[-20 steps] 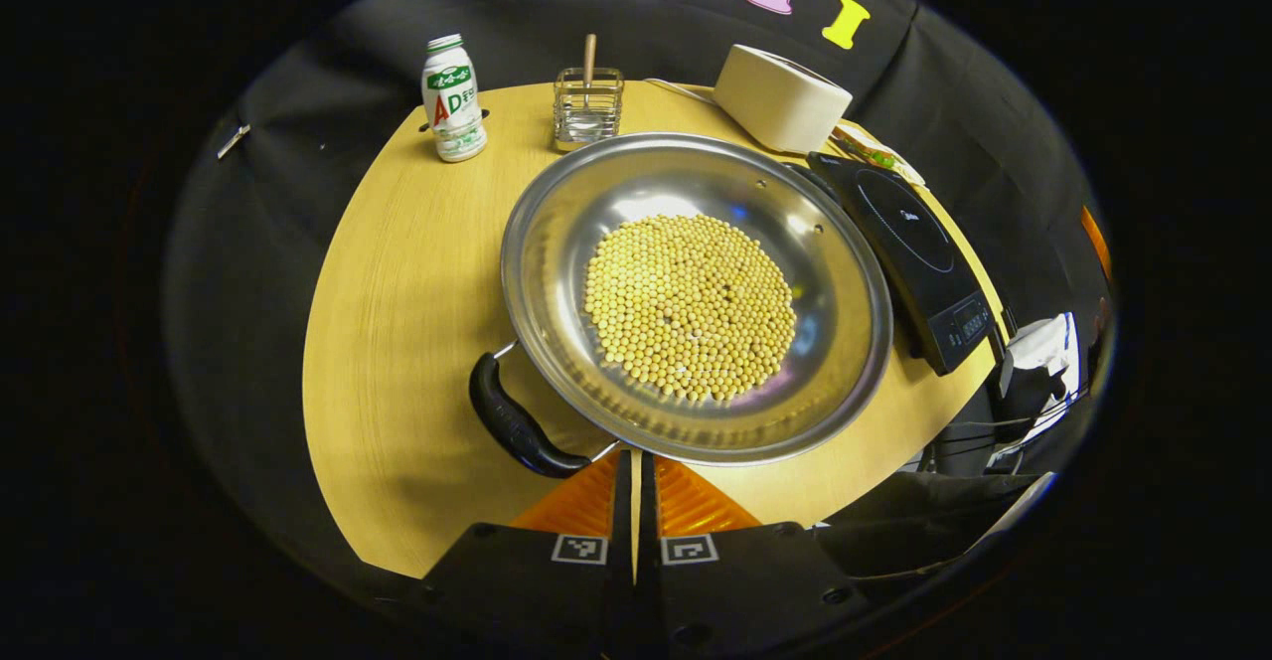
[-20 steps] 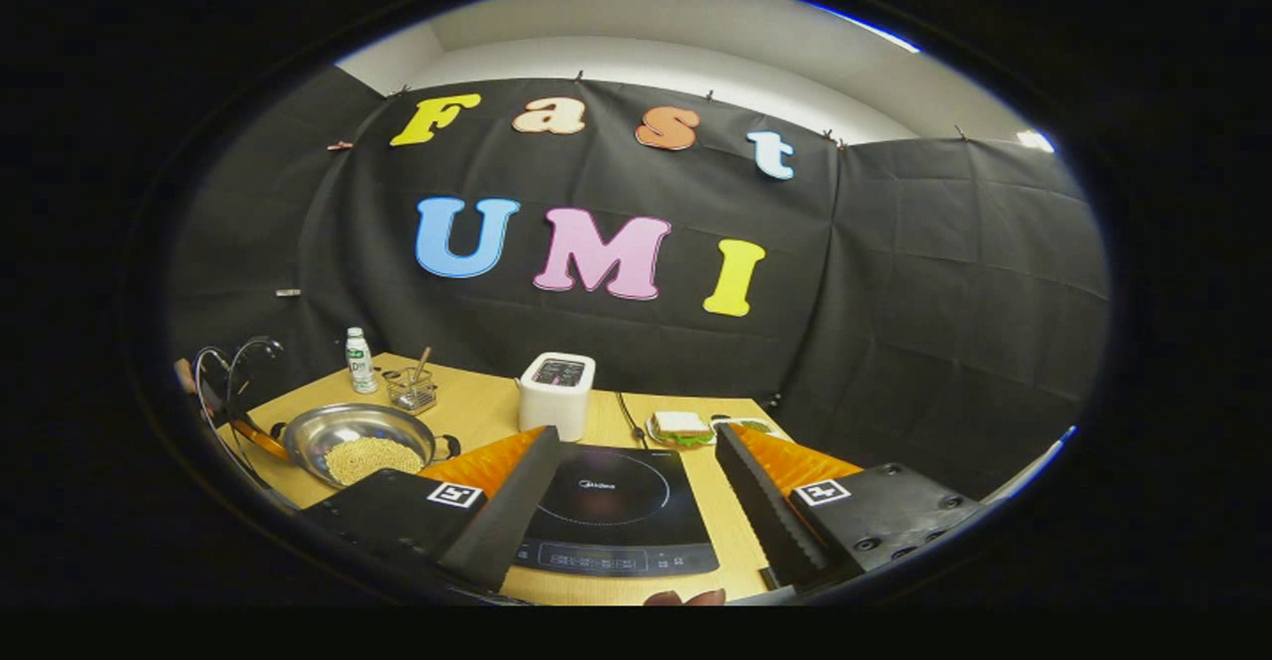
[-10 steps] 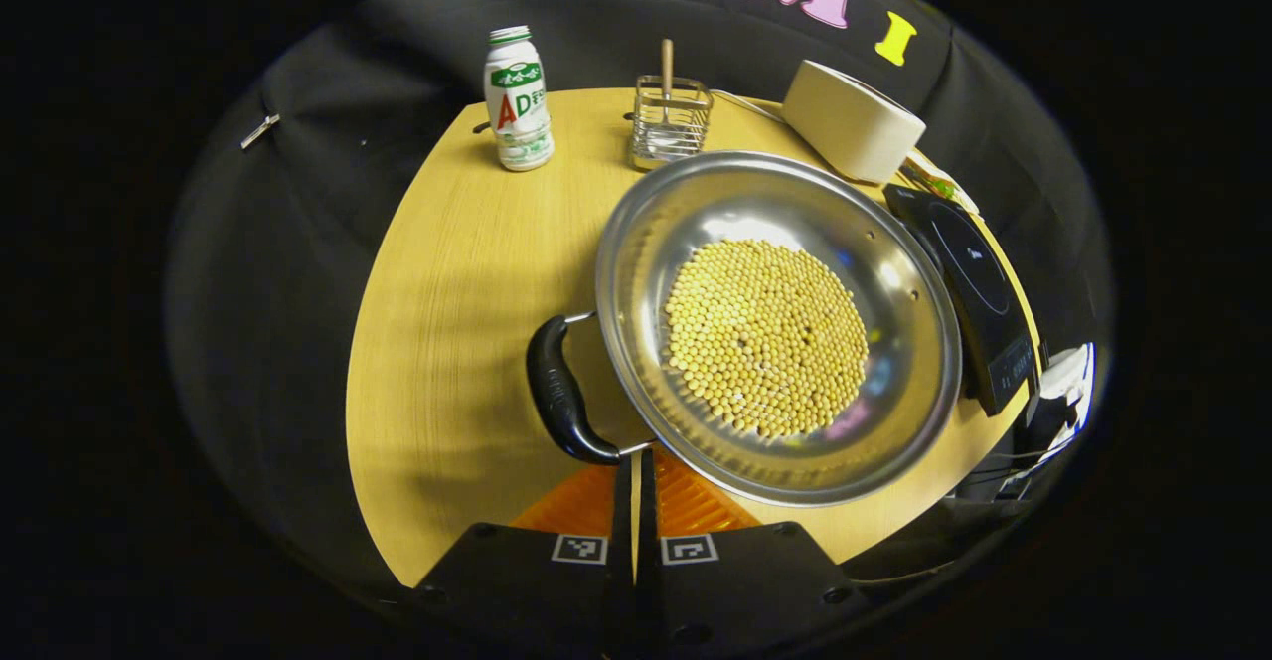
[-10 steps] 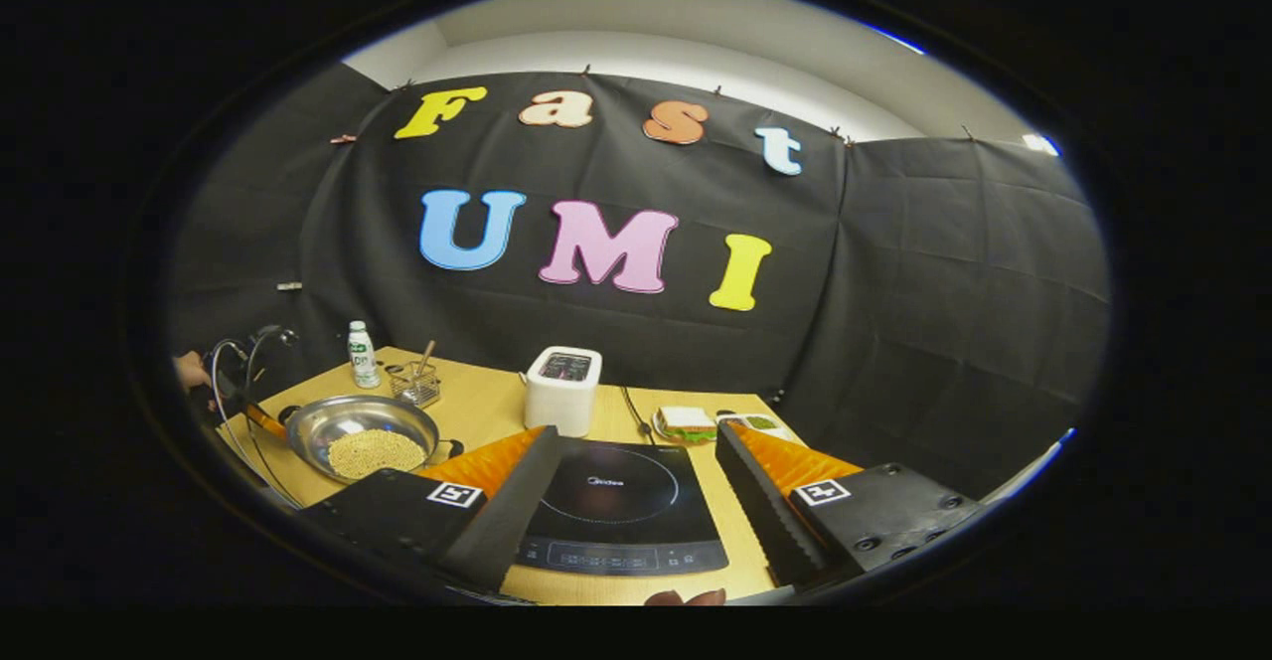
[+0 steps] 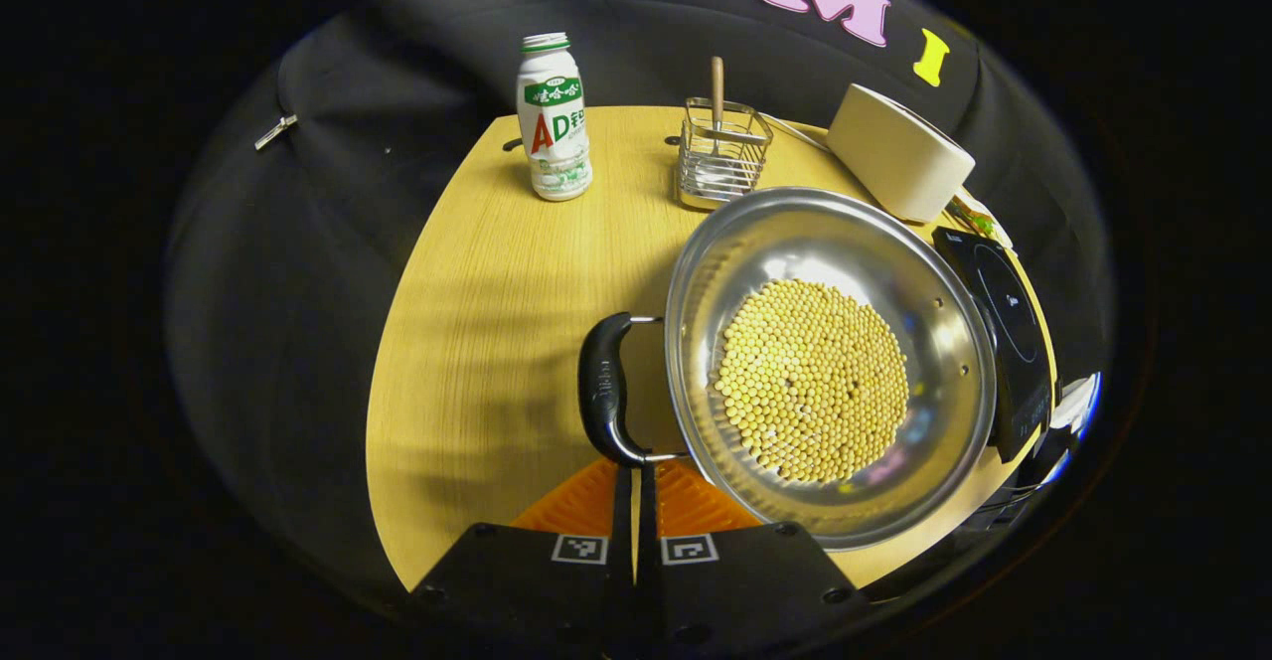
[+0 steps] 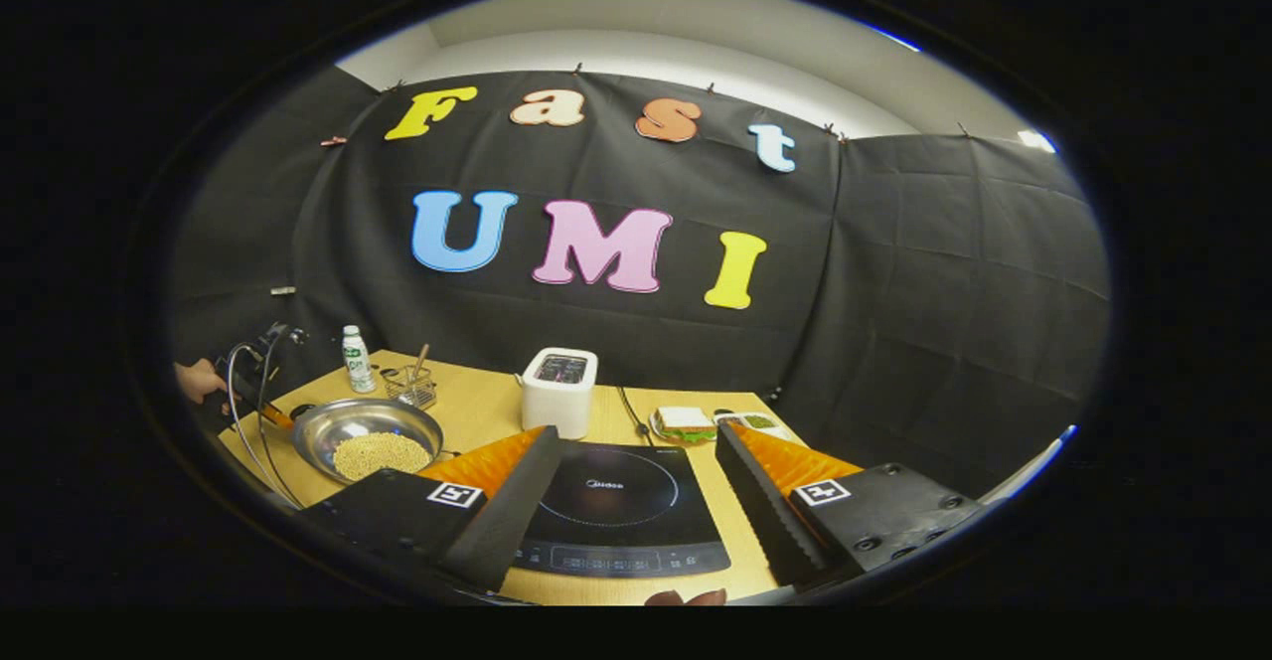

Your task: First push the handle of the pot to place it horizontally, then grasp the pot with both hands and set it on the induction cooktop.

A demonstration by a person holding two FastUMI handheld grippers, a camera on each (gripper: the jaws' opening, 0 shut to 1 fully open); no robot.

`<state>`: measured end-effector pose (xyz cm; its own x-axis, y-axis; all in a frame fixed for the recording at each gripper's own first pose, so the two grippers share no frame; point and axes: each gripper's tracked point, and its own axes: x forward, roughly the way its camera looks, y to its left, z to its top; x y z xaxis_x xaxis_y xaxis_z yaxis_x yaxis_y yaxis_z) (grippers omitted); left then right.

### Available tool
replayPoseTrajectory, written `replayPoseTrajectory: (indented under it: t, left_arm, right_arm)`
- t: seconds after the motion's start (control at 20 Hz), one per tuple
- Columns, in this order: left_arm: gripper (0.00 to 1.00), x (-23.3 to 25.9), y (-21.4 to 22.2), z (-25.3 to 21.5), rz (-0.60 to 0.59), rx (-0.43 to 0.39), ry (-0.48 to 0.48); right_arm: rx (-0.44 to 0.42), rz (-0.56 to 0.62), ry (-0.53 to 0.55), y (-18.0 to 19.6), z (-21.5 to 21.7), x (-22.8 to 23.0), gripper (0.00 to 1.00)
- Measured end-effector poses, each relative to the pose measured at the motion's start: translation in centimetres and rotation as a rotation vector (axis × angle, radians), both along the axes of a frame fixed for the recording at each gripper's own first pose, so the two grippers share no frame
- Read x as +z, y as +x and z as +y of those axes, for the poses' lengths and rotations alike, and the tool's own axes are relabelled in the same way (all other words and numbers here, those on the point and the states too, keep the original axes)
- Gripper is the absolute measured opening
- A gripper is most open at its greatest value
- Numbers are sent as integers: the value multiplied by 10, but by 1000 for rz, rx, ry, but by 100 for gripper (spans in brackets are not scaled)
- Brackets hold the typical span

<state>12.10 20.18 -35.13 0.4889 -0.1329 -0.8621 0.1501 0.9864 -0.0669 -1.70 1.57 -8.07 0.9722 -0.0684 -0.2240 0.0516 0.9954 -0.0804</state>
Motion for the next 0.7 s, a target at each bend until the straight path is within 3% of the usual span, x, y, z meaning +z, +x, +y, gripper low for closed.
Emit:
replayPoseTrajectory:
  t: [0.3, 0.7]
  left_arm:
    - [5, 7, 5, -1, -57, 12, -1]
    - [5, 31, -14, 32, -201, 114, 29]
  right_arm:
    - [10, 11, -12, 0, 5, -2, 98]
    - [54, 29, -1, 0, 23, -9, 98]
